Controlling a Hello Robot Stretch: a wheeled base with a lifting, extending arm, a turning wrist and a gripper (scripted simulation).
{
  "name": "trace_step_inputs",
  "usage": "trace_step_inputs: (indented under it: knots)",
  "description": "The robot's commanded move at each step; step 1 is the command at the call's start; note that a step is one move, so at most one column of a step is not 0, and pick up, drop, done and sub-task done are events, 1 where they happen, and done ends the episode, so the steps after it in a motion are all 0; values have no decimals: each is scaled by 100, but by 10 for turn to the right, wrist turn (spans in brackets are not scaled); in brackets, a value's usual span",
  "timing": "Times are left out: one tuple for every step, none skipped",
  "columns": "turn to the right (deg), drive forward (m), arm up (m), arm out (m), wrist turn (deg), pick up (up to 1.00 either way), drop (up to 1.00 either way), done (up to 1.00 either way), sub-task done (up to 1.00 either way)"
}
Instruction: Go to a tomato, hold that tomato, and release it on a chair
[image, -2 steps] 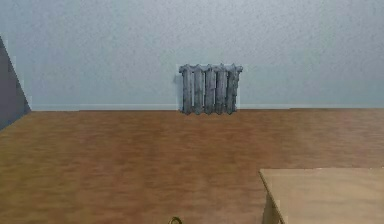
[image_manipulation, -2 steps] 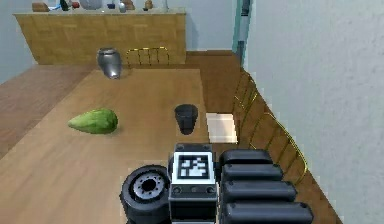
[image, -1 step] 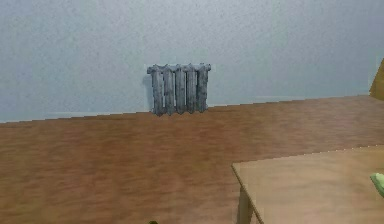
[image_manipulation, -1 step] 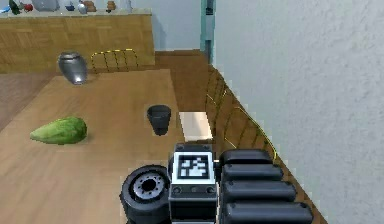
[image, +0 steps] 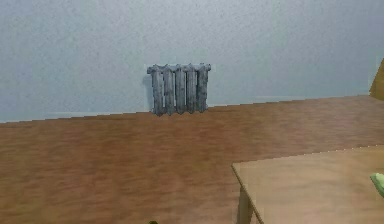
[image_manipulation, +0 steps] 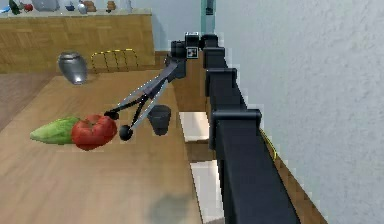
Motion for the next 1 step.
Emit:
trace_step_inputs:
  knots:
    - [0,0,0,0,450,0,0,0,0]
